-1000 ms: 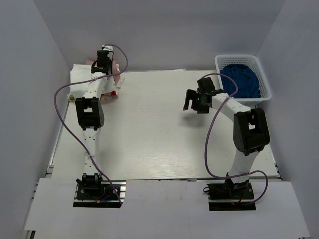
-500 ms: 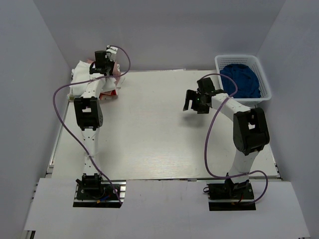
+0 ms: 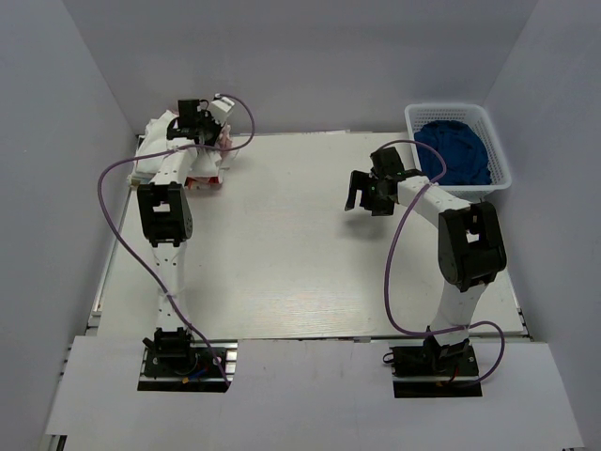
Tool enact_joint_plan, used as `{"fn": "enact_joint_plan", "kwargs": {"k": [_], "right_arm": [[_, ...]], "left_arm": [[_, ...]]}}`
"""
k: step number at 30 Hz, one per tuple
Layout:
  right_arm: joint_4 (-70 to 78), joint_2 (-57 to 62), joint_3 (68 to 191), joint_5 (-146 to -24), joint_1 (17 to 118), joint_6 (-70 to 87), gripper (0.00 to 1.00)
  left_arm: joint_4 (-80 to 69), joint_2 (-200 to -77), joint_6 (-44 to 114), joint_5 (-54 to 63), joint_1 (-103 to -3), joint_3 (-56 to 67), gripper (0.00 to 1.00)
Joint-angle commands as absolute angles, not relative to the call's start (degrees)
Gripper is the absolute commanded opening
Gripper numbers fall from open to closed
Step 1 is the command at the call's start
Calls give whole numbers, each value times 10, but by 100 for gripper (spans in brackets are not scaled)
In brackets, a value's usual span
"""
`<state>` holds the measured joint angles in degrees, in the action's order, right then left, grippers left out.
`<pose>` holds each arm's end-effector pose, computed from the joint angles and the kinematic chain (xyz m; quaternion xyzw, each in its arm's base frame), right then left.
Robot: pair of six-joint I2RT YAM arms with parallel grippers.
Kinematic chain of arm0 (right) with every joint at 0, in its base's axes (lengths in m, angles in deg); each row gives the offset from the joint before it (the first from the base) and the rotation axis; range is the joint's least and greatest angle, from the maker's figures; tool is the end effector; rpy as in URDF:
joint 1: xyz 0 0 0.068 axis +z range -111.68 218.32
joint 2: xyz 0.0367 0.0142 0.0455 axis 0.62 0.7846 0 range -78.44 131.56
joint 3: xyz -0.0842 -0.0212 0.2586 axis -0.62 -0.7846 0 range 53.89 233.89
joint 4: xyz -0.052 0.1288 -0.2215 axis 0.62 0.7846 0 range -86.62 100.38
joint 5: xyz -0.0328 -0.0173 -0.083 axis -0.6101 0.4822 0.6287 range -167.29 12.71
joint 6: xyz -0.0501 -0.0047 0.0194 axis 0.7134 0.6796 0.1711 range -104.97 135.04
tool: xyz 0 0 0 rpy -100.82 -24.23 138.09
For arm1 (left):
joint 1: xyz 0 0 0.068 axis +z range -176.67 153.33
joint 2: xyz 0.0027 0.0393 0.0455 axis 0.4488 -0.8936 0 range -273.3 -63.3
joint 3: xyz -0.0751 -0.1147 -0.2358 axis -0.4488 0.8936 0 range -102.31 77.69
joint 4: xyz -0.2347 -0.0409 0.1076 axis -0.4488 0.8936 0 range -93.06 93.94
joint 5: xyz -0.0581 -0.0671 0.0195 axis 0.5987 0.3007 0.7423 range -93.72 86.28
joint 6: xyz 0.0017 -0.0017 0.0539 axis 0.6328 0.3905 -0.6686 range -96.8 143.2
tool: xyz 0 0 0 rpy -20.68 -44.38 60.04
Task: Fold and stack the t-shirts
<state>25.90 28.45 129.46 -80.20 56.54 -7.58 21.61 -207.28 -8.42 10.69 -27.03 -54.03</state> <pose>0.3811 0.1273 0.2015 0.0285 0.9499 0.1309 0.2823 0.5723 -0.0124 0.2101 0.2984 0.8378 0.0113 0.4570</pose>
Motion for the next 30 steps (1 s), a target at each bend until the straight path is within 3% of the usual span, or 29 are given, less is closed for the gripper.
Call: {"fn": "enact_joint_plan", "kwargs": {"k": [1,4,5,6,7,8,18,22,25,28,30], "right_arm": [[253,287,1304,-801,565,-70,90],[254,291,1305,-805,564,-69,90],[256,290,1305,-805,564,-67,90],[258,289,1304,-805,564,-70,90],[257,290,1304,-805,564,-69,90],[258,287,1304,-805,565,-69,90],[256,271,1306,-819,567,-63,90],[256,248,1310,-819,567,-54,90],[232,199,1285,-819,566,-50,90],[202,143,1237,-818,565,-70,90],[174,106,1191,-819,564,-83,90]], "left_arm": [[264,-2021,-108,182,-282,-533,0],[229,-2021,-77,120,-282,-518,1],[229,-2021,-77,97,-282,-512,14],[229,-2021,-69,92,-282,-506,28],[223,-2021,-63,92,-282,-506,76],[223,-2014,-52,86,-282,-506,100],[169,-1902,95,43,-270,-494,100],[161,-1819,183,-62,-270,-467,100],[251,-1764,298,-156,-270,-467,100],[376,-1679,432,-208,-270,-395,100],[388,-1616,490,-209,-279,-245,100]]}}
